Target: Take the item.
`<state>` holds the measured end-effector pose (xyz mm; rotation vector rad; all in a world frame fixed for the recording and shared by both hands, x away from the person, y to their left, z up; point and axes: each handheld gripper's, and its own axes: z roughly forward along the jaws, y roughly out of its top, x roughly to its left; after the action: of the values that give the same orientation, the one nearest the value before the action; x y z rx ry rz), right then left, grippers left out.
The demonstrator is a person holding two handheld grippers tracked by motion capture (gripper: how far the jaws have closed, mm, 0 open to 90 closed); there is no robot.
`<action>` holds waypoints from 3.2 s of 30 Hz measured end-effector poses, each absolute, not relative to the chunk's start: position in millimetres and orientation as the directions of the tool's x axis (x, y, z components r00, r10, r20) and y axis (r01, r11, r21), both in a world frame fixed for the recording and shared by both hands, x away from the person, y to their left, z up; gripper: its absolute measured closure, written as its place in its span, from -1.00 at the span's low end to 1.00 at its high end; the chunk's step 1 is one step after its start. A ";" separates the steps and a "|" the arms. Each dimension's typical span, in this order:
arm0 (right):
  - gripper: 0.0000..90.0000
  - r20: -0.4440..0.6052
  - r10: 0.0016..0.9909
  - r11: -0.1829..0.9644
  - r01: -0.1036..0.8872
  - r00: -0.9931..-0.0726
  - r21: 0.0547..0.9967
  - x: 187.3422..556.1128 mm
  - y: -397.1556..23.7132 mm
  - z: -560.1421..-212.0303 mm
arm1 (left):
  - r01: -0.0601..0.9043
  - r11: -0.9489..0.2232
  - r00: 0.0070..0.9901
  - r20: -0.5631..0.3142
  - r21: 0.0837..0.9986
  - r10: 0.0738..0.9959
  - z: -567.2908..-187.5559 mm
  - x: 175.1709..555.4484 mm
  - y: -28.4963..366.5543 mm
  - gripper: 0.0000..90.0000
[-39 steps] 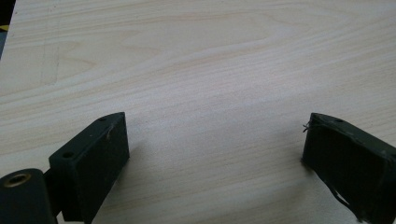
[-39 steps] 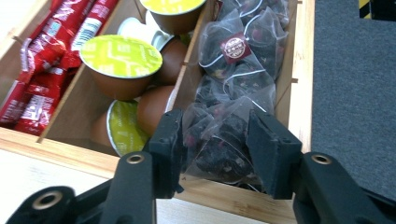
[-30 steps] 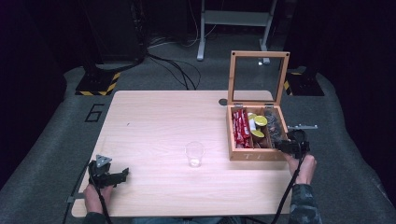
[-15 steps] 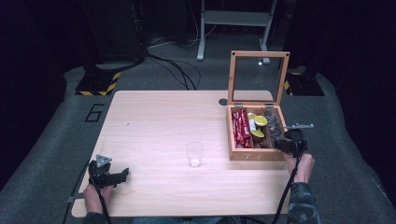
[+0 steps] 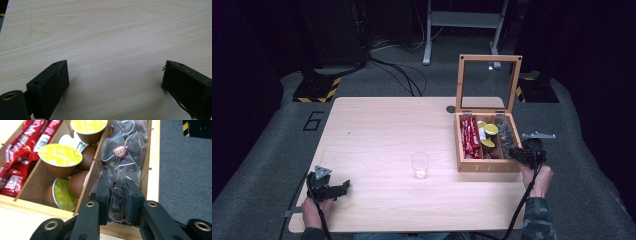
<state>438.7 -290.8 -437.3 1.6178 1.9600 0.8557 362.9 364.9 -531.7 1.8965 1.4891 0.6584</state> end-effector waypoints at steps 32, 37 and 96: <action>0.70 0.028 0.950 0.166 0.582 -0.310 0.796 420.7 -259.3 -396.3 | 0.654 -0.159 0.234 0.002 0.740 0.972 -532.0 363.3 365.1 -0.85; 0.71 0.031 0.940 0.177 0.565 -0.339 0.806 419.2 -251.9 -392.6 | 0.654 -0.159 0.234 0.002 0.739 0.972 -532.0 363.3 365.2 -0.85; 0.72 0.090 0.729 0.289 0.424 -0.678 0.858 418.2 -113.5 -372.0 | 0.659 -0.161 0.237 0.001 0.734 0.971 -531.5 362.9 365.5 -0.84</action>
<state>418.2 -113.5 -372.0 1.0466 2.2436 1.3412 362.9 365.5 -531.5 1.8988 1.4906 0.6528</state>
